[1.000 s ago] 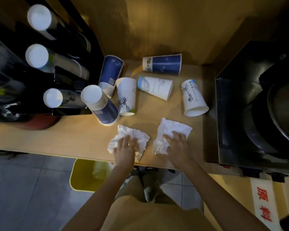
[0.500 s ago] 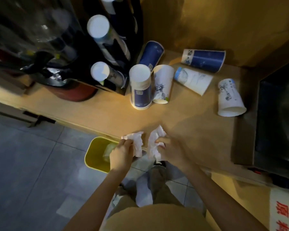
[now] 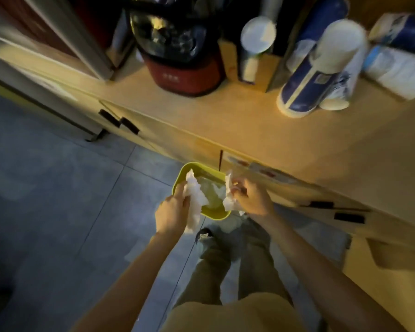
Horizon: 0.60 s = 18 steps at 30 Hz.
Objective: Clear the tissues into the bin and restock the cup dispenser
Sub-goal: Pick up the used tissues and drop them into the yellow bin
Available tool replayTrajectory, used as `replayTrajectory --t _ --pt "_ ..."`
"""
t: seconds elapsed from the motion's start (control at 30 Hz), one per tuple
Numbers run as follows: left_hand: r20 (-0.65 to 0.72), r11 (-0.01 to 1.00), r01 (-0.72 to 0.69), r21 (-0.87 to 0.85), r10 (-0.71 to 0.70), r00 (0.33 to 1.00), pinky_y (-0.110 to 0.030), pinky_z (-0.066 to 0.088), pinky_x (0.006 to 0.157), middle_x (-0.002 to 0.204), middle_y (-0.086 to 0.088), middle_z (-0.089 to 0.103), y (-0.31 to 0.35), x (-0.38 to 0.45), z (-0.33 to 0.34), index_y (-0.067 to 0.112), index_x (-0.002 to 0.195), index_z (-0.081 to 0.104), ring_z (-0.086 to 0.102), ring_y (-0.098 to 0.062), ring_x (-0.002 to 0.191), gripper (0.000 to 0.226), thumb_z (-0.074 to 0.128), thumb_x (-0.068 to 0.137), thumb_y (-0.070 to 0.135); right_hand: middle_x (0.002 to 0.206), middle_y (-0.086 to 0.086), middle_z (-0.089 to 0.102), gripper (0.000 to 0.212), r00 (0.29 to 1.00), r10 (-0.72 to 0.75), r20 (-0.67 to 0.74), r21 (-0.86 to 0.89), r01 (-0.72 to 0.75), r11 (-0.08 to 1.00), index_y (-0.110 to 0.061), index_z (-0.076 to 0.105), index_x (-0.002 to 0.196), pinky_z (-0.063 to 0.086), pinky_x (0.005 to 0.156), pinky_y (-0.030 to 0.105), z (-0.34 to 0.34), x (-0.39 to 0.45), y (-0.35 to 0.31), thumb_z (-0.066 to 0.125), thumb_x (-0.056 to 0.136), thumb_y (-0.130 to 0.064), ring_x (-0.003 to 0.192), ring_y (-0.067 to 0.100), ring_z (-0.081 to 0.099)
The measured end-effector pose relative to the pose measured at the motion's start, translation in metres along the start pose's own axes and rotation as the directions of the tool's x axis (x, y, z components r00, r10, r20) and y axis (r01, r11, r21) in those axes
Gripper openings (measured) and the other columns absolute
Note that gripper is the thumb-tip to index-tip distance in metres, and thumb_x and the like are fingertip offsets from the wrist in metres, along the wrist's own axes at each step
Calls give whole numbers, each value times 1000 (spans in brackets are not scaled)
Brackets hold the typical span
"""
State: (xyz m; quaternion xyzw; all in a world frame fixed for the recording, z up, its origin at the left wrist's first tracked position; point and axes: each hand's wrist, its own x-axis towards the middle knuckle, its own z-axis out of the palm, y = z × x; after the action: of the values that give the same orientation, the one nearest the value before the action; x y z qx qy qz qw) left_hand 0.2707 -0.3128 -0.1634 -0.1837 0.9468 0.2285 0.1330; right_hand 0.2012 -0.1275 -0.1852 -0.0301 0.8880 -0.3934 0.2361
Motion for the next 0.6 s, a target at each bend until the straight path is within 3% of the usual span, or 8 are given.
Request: replayTrajectory --t 0.07,0.1,0.17,0.23,0.37,0.43,0.5,0.6 --pt "22 1000 -13 15 12 1000 -44 48 69 96 -21 68 -18 10 5 28 134 39 63 -41 83 40 38 95 21 99 18 70 32 1000 -16 -1 64 16 998 -5 60 114 44 74 29 18 5 2 56 85 -19 91 29 65" --pt "30 1000 -4 -2 4 1000 -44 48 68 95 -21 68 -26 16 10 27 132 44 63 -41 82 39 39 95 18 93 14 70 32 1000 -29 5 76 29 997 -5 62 110 38 67 22 27 9 4 54 85 -21 84 25 63" --pt "49 998 41 -41 -39 998 -40 45 62 91 -23 69 -41 28 23 16 117 60 63 -39 78 31 40 93 12 87 14 71 19 999 -38 38 68 35 997 -3 67 97 33 63 20 44 19 11 57 85 -14 81 27 63" --pt "60 990 108 -93 -103 993 -38 43 60 87 -25 69 -57 41 42 5 104 68 64 -38 76 29 42 91 5 91 20 71 15 994 -24 106 60 18 998 1 69 91 37 68 24 63 33 25 55 85 0 86 31 63" --pt "68 965 182 -191 -172 983 -27 41 65 96 -24 71 -84 64 86 4 106 69 61 -28 74 29 47 87 0 102 17 69 25 982 25 188 20 -29 999 0 68 94 35 69 15 101 66 61 46 86 5 87 17 54" --pt "99 955 203 -217 -186 978 -26 42 70 105 -25 68 -93 76 111 2 110 66 63 -31 84 28 51 86 2 109 15 67 27 976 44 212 -5 -44 999 -3 68 95 40 79 16 122 82 80 44 86 6 97 17 55" --pt "173 952 207 -226 -170 970 -32 46 82 118 -24 62 -101 87 137 1 119 59 60 -37 100 36 58 83 4 116 16 64 28 969 65 239 -23 -61 998 -2 68 98 41 94 25 143 97 101 44 86 7 110 23 55" --pt "252 970 142 -196 -90 964 -30 43 90 125 -22 58 -112 105 177 2 124 53 57 -36 109 42 59 83 1 121 18 62 29 951 79 300 -77 -58 995 -1 66 104 36 91 18 177 119 135 44 86 5 115 27 53"
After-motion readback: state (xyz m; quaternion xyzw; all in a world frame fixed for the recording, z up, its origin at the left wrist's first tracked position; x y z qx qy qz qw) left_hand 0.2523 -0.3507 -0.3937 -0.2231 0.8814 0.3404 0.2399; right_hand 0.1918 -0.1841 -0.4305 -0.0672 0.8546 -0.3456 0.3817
